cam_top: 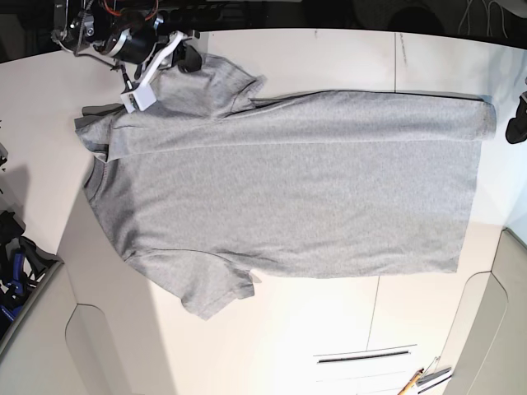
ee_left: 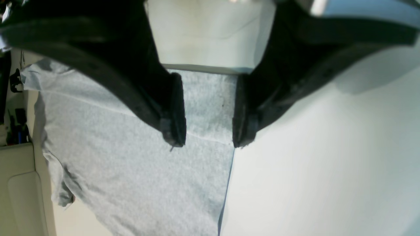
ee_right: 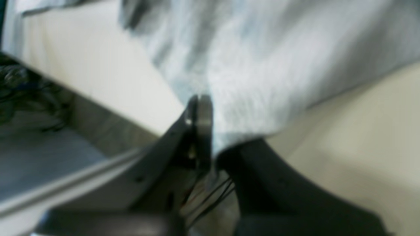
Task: Fold the T-shirt properly
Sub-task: 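Grasp the shirt edge near the collar with both grippers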
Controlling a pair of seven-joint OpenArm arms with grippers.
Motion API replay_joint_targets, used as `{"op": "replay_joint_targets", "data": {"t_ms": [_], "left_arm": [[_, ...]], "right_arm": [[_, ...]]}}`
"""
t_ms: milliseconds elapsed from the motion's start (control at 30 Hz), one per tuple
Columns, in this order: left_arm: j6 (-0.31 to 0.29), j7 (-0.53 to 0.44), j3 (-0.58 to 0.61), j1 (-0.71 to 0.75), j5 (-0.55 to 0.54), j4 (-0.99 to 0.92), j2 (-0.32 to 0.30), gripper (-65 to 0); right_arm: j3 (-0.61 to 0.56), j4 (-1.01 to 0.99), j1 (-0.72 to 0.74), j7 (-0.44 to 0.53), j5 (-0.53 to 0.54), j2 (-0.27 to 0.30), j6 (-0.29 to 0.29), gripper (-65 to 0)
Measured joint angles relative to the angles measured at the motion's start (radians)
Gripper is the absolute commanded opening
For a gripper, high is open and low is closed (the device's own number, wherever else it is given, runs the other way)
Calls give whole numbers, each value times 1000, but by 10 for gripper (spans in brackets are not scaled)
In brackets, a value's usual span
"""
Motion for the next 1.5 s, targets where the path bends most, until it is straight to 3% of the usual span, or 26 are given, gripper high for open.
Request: {"op": "replay_joint_targets", "data": {"t_ms": [367,567,833,867,933,1000,1200,1433,1500], "left_arm": [[0,0,0,0,0,0,0,-379],[0,0,0,0,1,0,0,-379],[0,0,0,0,0,0,0,-379],[0,0,0,0,0,0,0,-379],[0,0,0,0,1,0,0,-379],[0,0,0,0,1,0,0,-379],[0,0,0,0,0,0,0,-379],[0,79,0,13,27,0,0,-379],[0,83,0,32,27,0,0,-379]], "right_arm": [[0,15,234,11,-26,0,0,-650],[0,11,307,91,-50,0,1,-650],[0,-33,452,99,-82,0,0,-650],[0,-34,462,99,-82,0,0,-594],[0,-34,476,130,-80,0,1,-404],[0,-34,478,142,-78,0,0,-319],[0,-35,476,128,-99,0,0,-320],[5,-35,472,-70,-116,48,0,-321],[5,-35,454,-76,-117,62,1,-321]]}}
